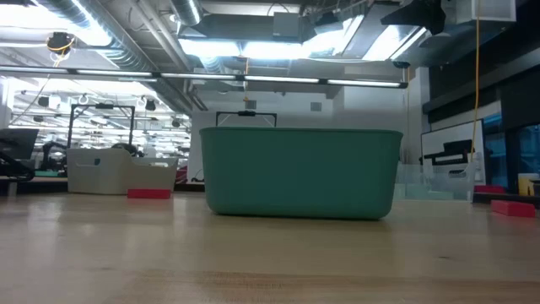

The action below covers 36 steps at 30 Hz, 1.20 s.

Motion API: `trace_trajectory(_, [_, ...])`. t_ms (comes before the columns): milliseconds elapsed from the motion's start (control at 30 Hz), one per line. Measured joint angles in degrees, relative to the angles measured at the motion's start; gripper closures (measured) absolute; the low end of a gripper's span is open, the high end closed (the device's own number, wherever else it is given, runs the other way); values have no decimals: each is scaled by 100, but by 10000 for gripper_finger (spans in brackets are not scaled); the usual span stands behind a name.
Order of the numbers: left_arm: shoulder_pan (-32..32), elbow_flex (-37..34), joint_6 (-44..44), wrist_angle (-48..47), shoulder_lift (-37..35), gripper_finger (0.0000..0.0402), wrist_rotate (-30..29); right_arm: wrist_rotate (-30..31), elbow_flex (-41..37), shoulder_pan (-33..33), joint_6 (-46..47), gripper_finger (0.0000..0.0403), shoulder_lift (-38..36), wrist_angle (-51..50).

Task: Sort & place blocks by color
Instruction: Put the bottom square orange block into the blue green bin

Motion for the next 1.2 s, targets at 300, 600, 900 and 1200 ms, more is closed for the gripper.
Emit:
trace_trajectory(300, [0, -1, 178, -2, -82, 285, -58, 0, 0, 0, -2, 86, 0, 0])
trace_trajectory(600, [38, -4, 857, -209, -1635, 285, -2113, -7, 0, 0, -128, 86, 0, 0])
trace_trajectory(900, [1128, -2, 3506, -372, -3437, 285, -4378, -92, 0, 0, -117, 86, 0, 2])
trace_trajectory(1200, [3129, -2, 7559, 530, -4194, 285, -4461, -100, 0, 0, -78, 86, 11, 123])
